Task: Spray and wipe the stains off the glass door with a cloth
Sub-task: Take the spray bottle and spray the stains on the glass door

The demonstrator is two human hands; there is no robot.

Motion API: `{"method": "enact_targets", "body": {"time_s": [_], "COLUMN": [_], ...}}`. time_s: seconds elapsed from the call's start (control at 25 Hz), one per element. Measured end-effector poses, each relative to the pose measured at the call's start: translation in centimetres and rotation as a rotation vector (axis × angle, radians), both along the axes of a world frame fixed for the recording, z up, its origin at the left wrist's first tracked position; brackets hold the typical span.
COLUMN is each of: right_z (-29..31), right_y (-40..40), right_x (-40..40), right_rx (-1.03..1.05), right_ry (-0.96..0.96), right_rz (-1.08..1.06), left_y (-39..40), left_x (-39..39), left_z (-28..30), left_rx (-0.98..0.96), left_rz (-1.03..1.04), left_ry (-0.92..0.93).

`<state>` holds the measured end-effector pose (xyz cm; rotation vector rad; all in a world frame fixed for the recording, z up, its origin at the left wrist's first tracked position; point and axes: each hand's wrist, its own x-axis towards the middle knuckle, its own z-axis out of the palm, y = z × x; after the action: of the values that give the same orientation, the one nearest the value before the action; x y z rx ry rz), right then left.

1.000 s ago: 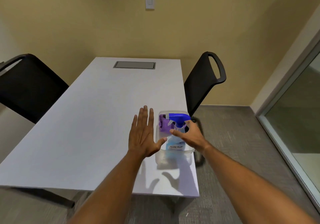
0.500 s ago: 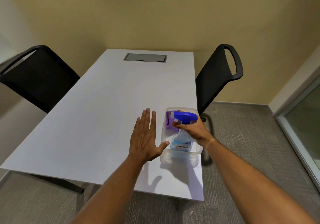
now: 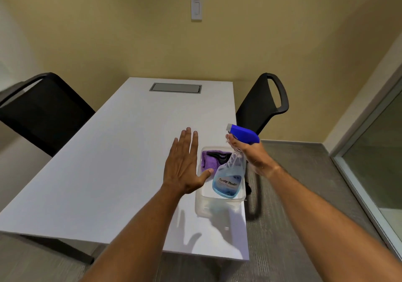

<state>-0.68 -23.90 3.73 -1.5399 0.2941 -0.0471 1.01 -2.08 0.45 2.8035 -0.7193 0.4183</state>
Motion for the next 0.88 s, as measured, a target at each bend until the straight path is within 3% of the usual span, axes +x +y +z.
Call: {"method": "enact_targets", "body": {"time_s": [0.56,0.88], "right_z": [14.3,18.0], "right_y": [-6.1,-14.2], "right_x": [-8.1,-15.7], "right_rx": [-0.160,-0.210], "right_ry": [-0.280,-0.338], "right_rz": [-0.288,-0.511], "left_y": [-10.4,-21.1], "left_x": [-0.5,-5.1], "left_z": [14.0,18.8], "left_rx": [-0.044,-0.111], "left_rz": [-0.272,-0.486], "left_ry": [-0.233,-0.296]}}
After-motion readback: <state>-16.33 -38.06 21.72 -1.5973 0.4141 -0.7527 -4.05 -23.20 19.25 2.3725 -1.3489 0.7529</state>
